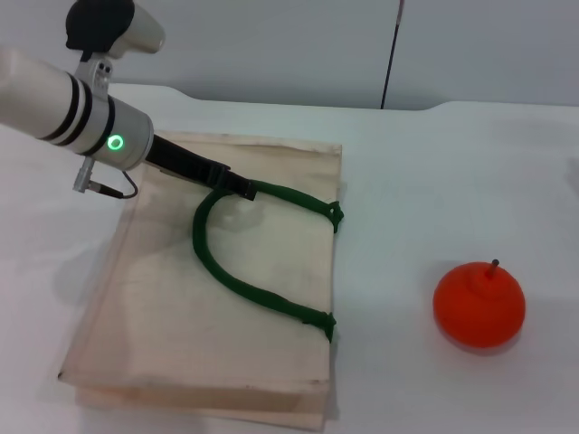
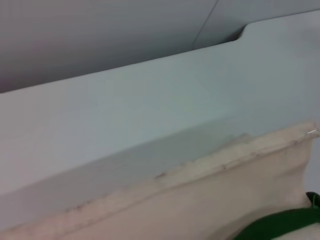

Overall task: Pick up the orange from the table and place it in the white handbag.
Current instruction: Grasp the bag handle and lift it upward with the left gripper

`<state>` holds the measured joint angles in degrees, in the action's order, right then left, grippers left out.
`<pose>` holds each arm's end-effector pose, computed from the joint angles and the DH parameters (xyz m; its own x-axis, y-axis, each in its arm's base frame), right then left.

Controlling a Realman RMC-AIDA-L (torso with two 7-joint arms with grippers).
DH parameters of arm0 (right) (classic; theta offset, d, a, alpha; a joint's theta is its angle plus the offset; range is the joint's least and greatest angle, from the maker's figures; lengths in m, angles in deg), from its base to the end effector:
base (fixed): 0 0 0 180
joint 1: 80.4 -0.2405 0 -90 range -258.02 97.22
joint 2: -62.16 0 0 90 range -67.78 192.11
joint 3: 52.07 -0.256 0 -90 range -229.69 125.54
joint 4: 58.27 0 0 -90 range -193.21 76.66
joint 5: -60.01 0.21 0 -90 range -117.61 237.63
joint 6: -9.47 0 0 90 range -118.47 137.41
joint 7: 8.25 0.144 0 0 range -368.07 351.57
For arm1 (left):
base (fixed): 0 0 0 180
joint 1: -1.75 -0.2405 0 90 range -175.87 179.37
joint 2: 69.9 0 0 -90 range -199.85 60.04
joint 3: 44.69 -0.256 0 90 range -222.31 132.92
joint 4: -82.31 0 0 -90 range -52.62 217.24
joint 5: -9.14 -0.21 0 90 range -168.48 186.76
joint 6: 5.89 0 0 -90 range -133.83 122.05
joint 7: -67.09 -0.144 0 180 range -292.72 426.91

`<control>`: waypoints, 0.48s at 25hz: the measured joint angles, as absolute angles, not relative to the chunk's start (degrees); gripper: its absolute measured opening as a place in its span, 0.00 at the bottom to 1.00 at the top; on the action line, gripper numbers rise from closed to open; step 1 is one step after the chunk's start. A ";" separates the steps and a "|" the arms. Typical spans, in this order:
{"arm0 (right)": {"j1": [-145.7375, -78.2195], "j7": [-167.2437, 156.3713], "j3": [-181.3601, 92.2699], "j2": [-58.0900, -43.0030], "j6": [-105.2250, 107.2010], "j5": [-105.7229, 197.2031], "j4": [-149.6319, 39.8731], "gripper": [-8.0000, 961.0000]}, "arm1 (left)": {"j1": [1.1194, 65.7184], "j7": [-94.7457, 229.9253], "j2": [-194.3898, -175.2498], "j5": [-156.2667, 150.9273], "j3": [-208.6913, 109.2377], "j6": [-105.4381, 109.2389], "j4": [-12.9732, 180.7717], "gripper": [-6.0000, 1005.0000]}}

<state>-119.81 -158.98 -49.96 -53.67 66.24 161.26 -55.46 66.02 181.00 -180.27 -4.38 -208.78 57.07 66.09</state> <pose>0.3133 0.4120 0.0337 0.6000 -0.0155 -0.7998 -0.7942 -0.1318 -0.5932 -0.2340 0.4461 0.0009 0.5972 0.7824 0.1765 0.7835 -0.5221 -0.3369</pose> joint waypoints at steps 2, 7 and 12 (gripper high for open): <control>-119.78 -158.98 -49.96 -53.67 66.25 161.26 -55.46 0.93 | 66.02 181.08 -180.30 -4.40 -208.78 57.06 66.11 0.79; -119.79 -158.98 -49.96 -53.67 66.24 161.26 -55.41 0.93 | 66.00 181.10 -180.30 -5.09 -208.79 56.98 65.96 0.60; -119.80 -158.98 -49.96 -53.67 66.25 161.26 -55.39 0.93 | 66.04 181.09 -180.42 -5.82 -208.79 56.50 65.98 0.39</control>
<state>-119.80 -158.98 -49.96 -53.67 66.25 161.26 -55.39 66.04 181.09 -180.42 -5.82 -208.79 56.50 65.98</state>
